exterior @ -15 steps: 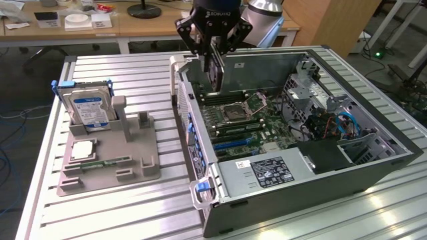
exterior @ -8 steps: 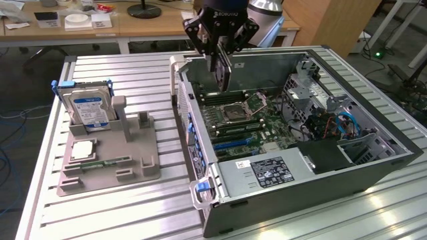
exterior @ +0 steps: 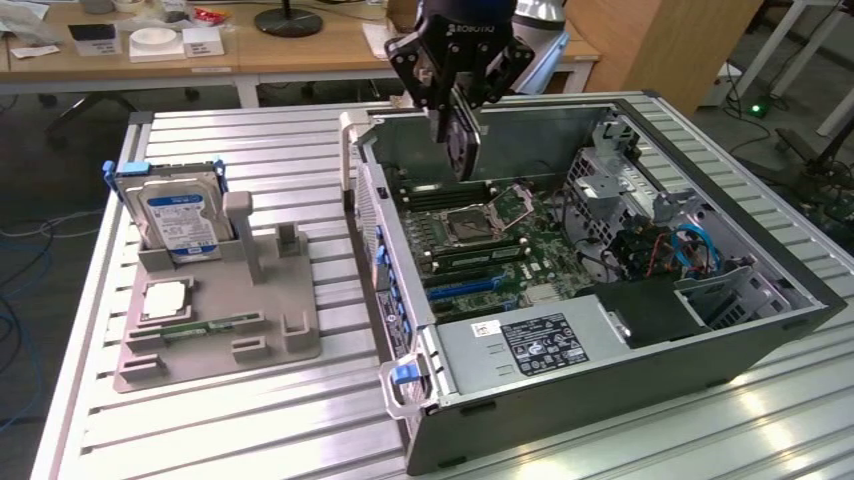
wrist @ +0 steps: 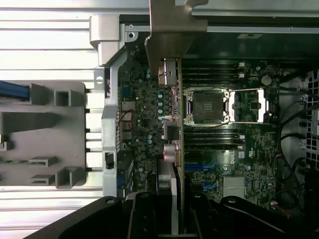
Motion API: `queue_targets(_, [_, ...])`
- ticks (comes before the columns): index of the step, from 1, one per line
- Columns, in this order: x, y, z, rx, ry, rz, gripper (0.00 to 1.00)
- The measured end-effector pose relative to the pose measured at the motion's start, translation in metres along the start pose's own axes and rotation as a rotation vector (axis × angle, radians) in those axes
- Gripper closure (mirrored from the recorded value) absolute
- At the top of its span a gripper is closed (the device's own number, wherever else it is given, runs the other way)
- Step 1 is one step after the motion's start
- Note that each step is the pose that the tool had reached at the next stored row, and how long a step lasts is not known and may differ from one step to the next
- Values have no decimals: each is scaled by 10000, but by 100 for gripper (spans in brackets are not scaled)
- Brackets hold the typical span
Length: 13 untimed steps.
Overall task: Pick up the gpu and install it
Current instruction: 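Pick up the gpu and move the gpu toward the slot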
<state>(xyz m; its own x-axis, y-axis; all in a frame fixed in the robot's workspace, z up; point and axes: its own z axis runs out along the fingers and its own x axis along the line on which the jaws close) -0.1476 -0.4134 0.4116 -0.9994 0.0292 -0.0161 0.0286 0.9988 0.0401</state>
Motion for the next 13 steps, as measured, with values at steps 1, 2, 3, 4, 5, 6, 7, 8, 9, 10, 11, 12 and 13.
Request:
queue_targets(1, [-17, 0, 1, 0, 1, -1, 72])
queue_targets(2, [-32, 1, 2, 0, 0, -1, 72])
queue_targets(3, [-47, 1, 3, 0, 0, 0, 72])
queue_targets(4, [-65, 2, 4, 0, 0, 1, 72])
queue_targets(5, [-84, 2, 4, 0, 0, 1, 72])
queue_targets(6, [-103, 3, 6, 0, 0, 1, 72])
queue_targets(7, [-123, 4, 7, 0, 0, 1, 72])
queue_targets(8, [-143, 4, 8, 0, -1, 0, 72])
queue_targets(9, [-164, 5, 8, 1, 0, 0, 72])
queue_targets(10, [-187, 5, 9, 1, 0, -1, 72])
queue_targets(11, [-210, 6, 11, 0, 0, -1, 72])
queue_targets(12, [-234, 7, 11, 0, 0, 1, 72])
queue_targets(13, [-263, 8, 12, 1, 0, 1, 72])
